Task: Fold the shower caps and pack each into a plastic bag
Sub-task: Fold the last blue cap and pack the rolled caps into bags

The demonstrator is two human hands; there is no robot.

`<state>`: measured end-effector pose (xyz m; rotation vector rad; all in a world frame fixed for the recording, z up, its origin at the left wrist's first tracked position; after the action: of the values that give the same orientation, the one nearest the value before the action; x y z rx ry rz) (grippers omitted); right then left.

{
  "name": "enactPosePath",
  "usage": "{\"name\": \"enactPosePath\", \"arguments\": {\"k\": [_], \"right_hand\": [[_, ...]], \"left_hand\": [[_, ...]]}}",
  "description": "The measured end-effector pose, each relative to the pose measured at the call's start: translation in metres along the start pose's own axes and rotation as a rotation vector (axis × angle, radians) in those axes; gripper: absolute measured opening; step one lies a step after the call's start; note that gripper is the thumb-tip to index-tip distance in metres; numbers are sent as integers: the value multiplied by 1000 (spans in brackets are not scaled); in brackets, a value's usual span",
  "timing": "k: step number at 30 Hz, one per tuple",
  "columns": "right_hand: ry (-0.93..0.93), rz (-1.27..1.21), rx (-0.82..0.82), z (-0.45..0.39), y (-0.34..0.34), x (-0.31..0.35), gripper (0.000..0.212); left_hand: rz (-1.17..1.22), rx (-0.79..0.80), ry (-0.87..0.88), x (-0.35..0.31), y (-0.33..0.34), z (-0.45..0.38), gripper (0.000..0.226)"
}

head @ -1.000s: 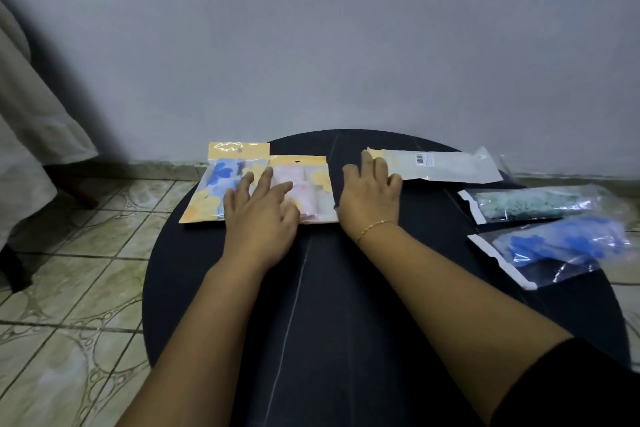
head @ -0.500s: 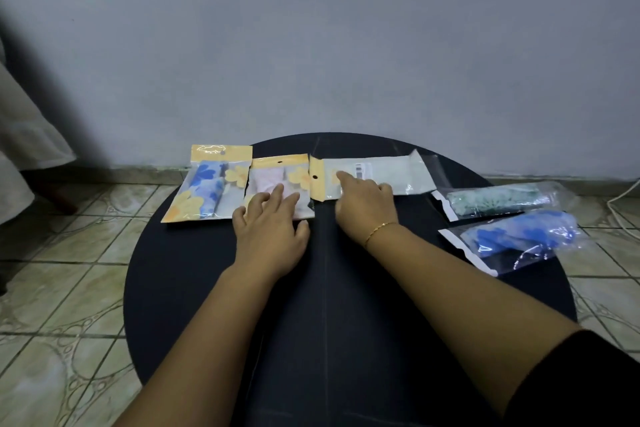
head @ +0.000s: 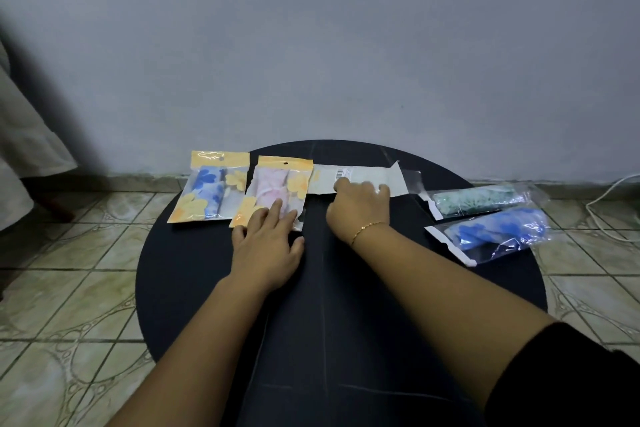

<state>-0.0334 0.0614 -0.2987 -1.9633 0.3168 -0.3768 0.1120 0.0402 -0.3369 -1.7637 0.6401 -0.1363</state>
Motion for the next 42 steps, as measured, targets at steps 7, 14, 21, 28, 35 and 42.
{"name": "enactPosePath", "arguments": {"k": [7,14,21,28,35,42], "right_hand": [[-5,487,254,7,11,-28,38],[-131,445,227,25,3,2,26],[-117,568,119,22,-4,-8,42],[-84,822,360,13,1,-49,50],[-263,712,225,30,-19,-8,36],[-312,245,85,75,-51,37,30]], "left_hand": [[-11,-2,-1,3,1,-2,54],[3,-23,-22,2,1,-6,54],[11,-48,-2,-2,-1,-1,56],[1,-68,23,-4,-2,0,52],[60,-140,136,-19,-3,0,58],[471,-119,238,-41,-7,12,67]]}}
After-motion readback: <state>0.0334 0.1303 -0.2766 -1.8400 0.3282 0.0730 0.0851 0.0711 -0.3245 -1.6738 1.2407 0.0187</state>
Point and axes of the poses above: each hand's wrist, its own z-axis away from the middle knuckle, its own y-axis out of the palm, x = y × z, the point moved 5 cm from there along -z, towards the middle knuckle, and after that the axes turned 12 degrees about -x, right-handed, at the moved point
